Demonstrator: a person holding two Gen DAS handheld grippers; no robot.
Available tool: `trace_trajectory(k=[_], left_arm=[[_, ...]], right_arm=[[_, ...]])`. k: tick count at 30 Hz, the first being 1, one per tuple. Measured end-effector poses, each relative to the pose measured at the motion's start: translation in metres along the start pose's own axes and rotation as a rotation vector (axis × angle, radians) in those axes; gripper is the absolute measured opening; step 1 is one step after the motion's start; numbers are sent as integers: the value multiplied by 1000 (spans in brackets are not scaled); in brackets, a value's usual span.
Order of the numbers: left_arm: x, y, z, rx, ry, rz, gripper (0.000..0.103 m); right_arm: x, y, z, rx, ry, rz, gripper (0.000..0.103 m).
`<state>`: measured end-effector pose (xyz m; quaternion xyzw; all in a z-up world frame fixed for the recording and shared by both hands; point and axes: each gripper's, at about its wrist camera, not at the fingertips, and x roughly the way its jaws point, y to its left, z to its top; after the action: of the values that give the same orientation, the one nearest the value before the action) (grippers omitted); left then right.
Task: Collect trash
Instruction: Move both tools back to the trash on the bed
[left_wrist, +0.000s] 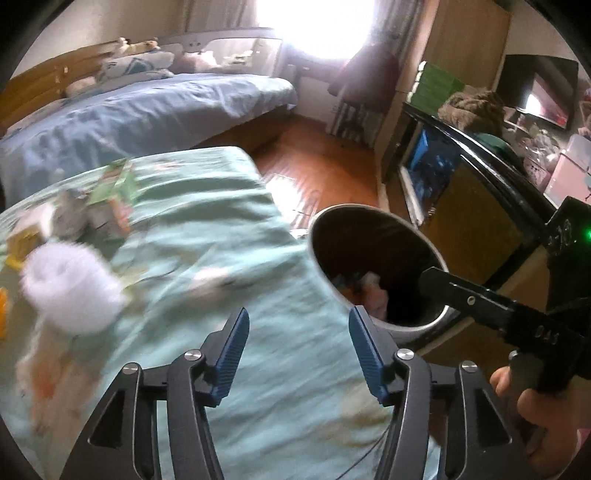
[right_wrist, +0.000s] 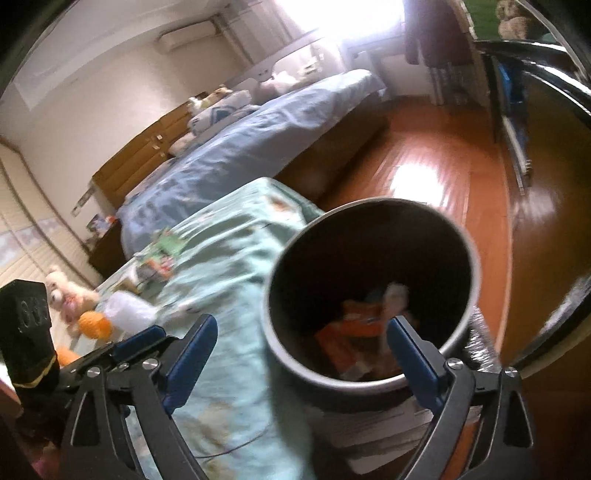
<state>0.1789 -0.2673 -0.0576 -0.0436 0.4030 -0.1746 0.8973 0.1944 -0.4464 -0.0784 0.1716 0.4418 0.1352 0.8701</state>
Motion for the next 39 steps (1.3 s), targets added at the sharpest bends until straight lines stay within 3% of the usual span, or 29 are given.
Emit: trace_trajectory(k=[20,39], left_arm=[[-99,112,-63,-266,-49,186,61],[-124,189,-74,-434,-98,261,62]], right_arm=[[34,109,-37,-165,89,177,96],[78,184,-50,-294,135,235,96]])
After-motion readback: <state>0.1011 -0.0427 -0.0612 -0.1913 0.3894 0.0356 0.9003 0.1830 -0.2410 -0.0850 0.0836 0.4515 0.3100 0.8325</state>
